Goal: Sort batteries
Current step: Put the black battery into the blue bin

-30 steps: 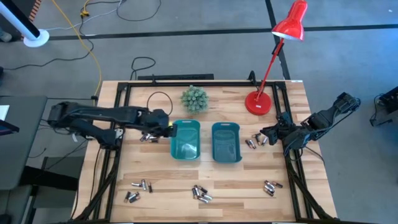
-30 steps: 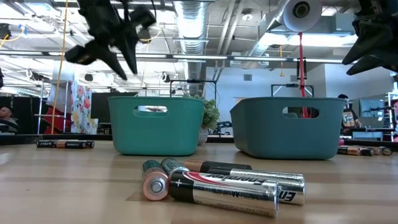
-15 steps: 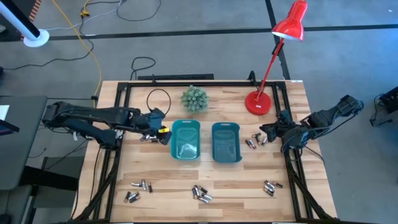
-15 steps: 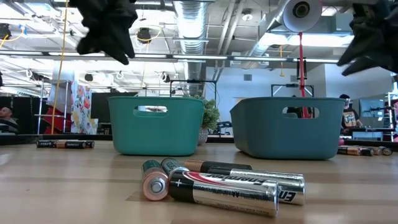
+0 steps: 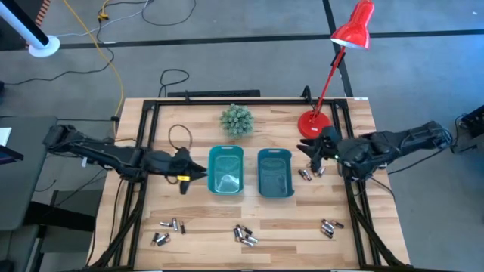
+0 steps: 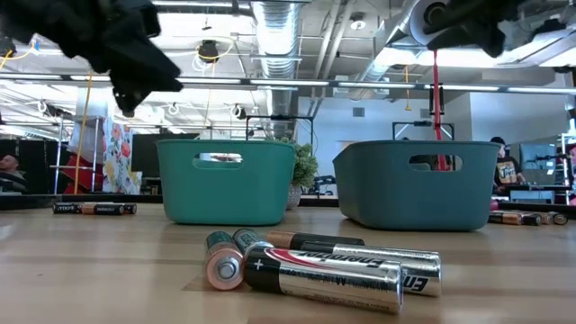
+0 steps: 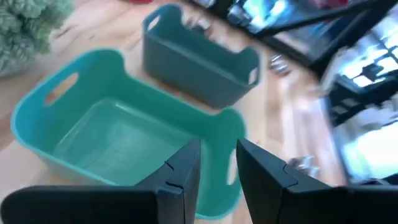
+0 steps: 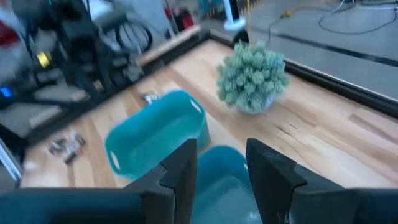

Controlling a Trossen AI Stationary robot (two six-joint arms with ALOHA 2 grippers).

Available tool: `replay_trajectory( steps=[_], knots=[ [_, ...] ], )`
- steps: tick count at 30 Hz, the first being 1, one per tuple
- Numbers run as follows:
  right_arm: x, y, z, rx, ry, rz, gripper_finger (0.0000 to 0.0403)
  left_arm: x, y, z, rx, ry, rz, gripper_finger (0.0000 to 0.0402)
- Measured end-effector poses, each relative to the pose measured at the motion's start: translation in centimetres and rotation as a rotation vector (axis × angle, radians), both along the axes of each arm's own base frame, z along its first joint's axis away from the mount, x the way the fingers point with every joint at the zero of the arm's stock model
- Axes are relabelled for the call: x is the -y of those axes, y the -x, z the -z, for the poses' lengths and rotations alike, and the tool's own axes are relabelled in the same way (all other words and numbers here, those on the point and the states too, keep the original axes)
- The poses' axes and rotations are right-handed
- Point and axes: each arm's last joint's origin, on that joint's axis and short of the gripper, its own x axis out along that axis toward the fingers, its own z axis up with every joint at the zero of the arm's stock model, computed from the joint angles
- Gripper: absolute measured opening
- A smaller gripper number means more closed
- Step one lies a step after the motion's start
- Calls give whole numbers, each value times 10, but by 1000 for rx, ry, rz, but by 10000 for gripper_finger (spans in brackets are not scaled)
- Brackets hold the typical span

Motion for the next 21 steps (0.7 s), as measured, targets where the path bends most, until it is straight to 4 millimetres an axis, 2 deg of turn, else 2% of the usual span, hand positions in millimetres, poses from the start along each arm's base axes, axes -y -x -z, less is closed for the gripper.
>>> replay_trajectory(
  steps=[4, 8, 14, 21],
  knots=[
    [12, -18, -15, -152, -42, -3, 158, -3, 19, -1, 55, 11, 34, 100],
    [29, -30, -17, -420, -150, -31, 158, -6, 34, -7, 84, -34, 51, 100],
    [59, -35, 4, -819, -350, -54, 158, -9, 50, -14, 122, -60, 65, 100],
    [80, -41, 22, -993, -366, -195, 158, -11, 57, -10, 80, 13, 39, 100]
  ],
)
